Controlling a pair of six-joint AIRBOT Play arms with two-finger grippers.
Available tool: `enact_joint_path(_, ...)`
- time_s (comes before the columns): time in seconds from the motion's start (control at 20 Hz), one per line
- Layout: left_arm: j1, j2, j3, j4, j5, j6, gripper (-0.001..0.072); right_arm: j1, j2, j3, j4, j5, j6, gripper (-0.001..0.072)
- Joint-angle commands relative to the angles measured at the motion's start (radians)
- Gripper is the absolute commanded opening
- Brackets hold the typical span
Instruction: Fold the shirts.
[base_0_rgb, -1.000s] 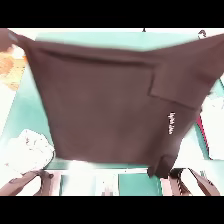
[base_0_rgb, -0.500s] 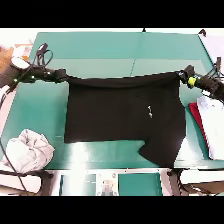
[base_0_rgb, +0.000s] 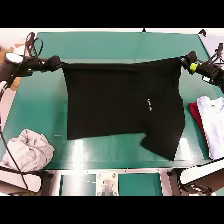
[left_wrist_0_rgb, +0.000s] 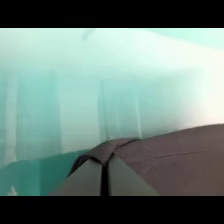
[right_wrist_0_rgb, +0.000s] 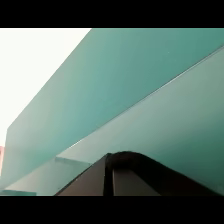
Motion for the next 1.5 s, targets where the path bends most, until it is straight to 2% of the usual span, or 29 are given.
enact_joint_path(0.0, 0.002, -0.002, 0.026, -0.011, 0.012, -0.001, 0.0022, 0.001, -0.011, 0.026, -0.018, 0.002, 0.002, 0.0017)
enact_joint_path(0.15, 0.002, -0.002, 0.026, 0.021, -0.063, -0.002, 0.0022, -0.011, -0.01, 0.026, -0.105, 0.086, 0.003, 0.0016)
enact_joint_path(0.3, 0.002, -0.002, 0.002, 0.122, -0.151, -0.032, 0.0022, -0.038, -0.01, 0.026, -0.369, 0.173, 0.121, 0.0016)
enact_joint_path(0.4, 0.002, -0.002, -0.06, 0.129, -0.16, -0.037, 0.0022, -0.045, -0.01, 0.025, -0.539, 0.205, 0.174, 0.0016)
enact_joint_path(0.7, 0.001, -0.002, -0.203, 0.142, -0.256, -0.039, 0.0022, -0.044, -0.011, -0.003, -0.769, 0.268, 0.2, 0.0016)
enact_joint_path(1.15, 0.001, -0.002, -0.267, 0.13, -0.257, -0.084, 0.0023, -0.029, -0.014, -0.04, -0.801, 0.238, 0.209, 0.0018)
enact_joint_path(1.2, 0.001, -0.002, -0.267, 0.121, -0.259, -0.084, 0.0022, -0.022, -0.014, -0.04, -0.798, 0.238, 0.21, 0.006)
enact_joint_path(1.25, 0.001, -0.002, -0.267, 0.108, -0.27, -0.084, 0.0024, -0.017, -0.014, -0.04, -0.798, 0.24, 0.214, 0.0158)
enact_joint_path(1.3, 0.002, -0.001, -0.266, 0.099, -0.282, -0.084, 0.005, -0.015, -0.013, -0.036, -0.798, 0.252, 0.226, 0.018)
enact_joint_path(1.35, 0.002, -0.001, -0.262, 0.099, -0.305, -0.087, 0.0279, -0.016, -0.011, -0.027, -0.799, 0.278, 0.255, 0.018)
enact_joint_path(1.4, 0.006, 0.0, -0.257, 0.102, -0.336, -0.11, 0.0473, -0.021, -0.006, -0.017, -0.803, 0.307, 0.27, 0.0181)
enact_joint_path(1.45, 0.014, 0.0, -0.247, 0.106, -0.375, -0.129, 0.0486, -0.032, 0.002, -0.006, -0.805, 0.345, 0.278, 0.0181)
